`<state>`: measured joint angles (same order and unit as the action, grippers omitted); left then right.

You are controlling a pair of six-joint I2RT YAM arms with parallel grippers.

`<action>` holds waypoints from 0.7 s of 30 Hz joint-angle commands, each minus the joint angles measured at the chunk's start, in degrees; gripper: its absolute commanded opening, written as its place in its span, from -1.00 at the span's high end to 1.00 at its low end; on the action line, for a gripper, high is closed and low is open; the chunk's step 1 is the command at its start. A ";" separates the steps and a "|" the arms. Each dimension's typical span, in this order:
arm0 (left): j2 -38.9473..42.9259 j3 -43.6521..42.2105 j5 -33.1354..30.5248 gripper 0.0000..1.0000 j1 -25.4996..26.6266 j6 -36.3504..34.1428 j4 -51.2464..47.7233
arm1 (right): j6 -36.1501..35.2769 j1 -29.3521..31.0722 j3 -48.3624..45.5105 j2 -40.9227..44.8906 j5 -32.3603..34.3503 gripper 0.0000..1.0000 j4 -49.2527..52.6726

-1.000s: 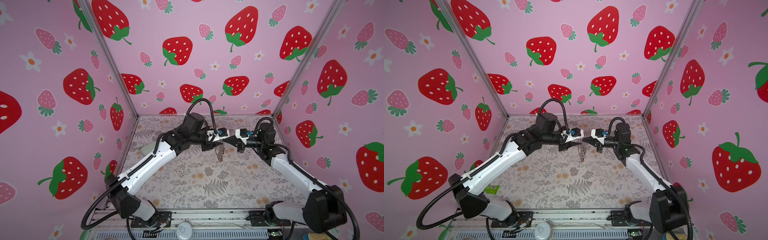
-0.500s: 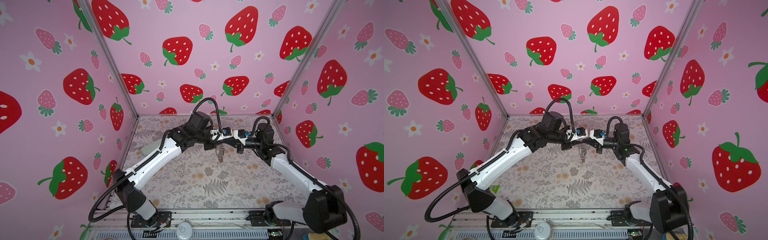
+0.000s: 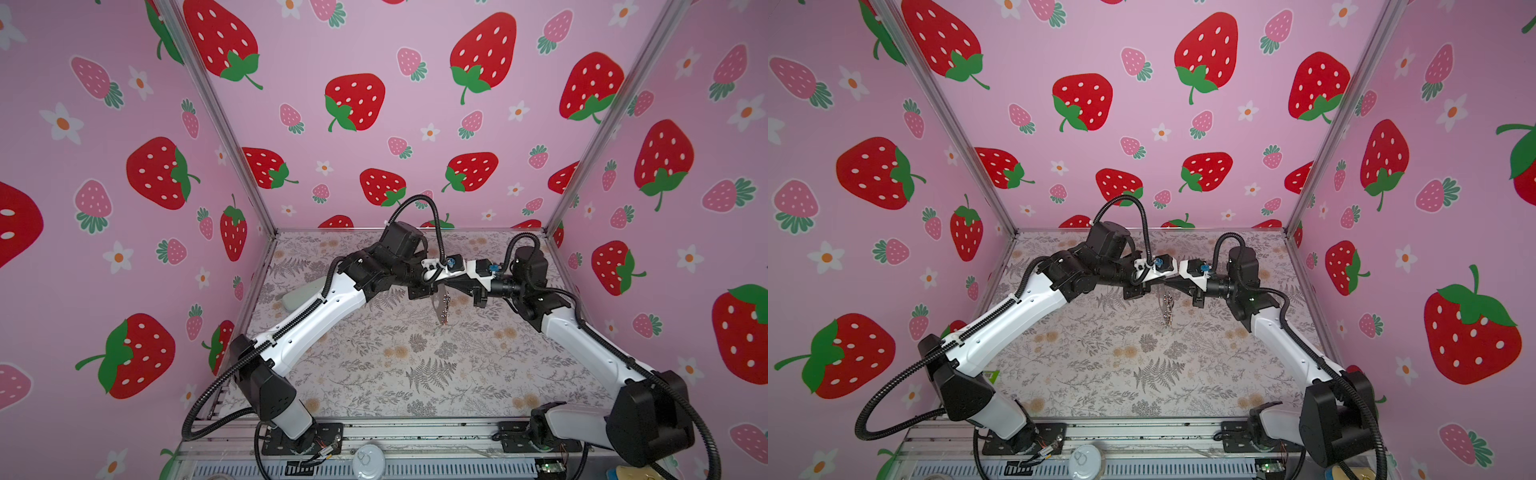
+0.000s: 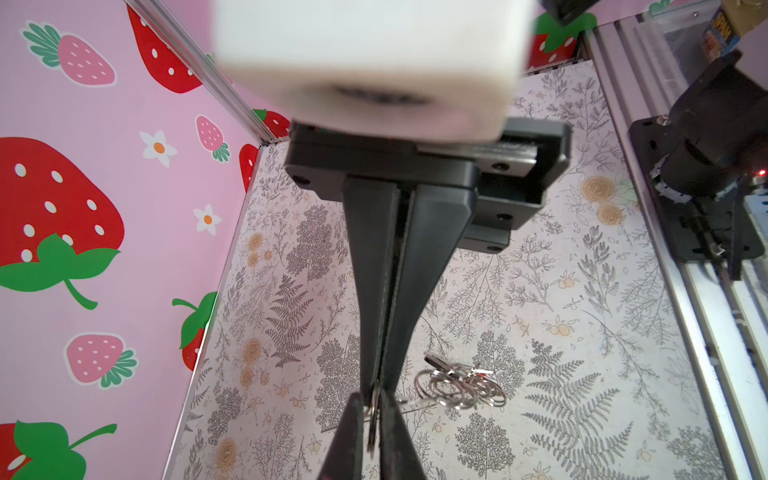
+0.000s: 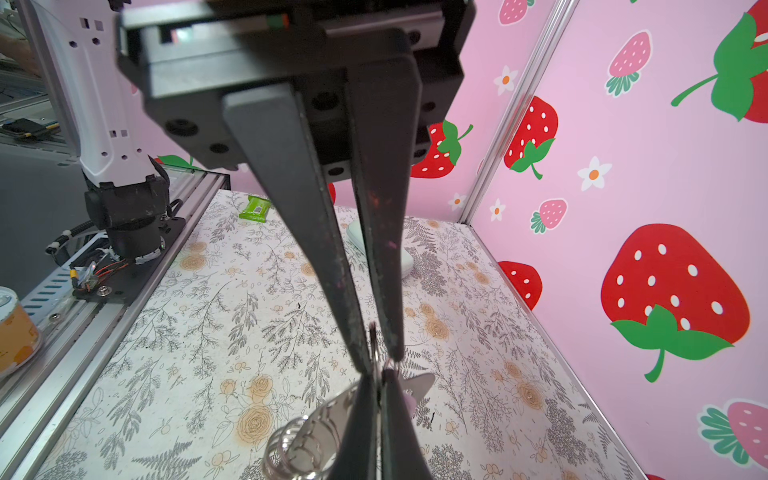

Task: Put the keys on the keyring

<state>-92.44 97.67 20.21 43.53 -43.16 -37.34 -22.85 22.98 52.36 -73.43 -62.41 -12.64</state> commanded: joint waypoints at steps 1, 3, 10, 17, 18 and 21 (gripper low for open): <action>-0.88 2.85 1.74 0.98 0.26 -0.96 -0.59 | -1.66 0.24 1.69 1.18 -1.00 1.00 -1.04; -0.74 2.70 2.50 1.00 0.24 -0.92 -0.33 | -1.92 0.28 1.23 1.58 -0.08 0.81 -1.32; 2.81 -2.20 5.75 1.00 -0.73 2.37 7.30 | -1.63 -0.60 -2.18 2.89 1.15 0.58 -4.72; 6.34 -7.48 9.27 1.00 -2.38 6.59 15.38 | 0.82 -1.36 -3.84 3.42 0.05 0.54 -9.49; 6.63 -7.94 9.64 1.00 -2.56 7.06 16.28 | 1.18 -1.34 -3.90 3.43 -0.55 0.54 -10.12; 7.21 -9.50 10.49 1.00 -2.74 8.70 19.20 | 1.96 -1.34 -3.93 3.63 -1.22 0.56 -11.24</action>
<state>-86.70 89.14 27.46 41.06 -36.71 -24.58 -21.78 21.85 48.80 -71.26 -61.36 -20.69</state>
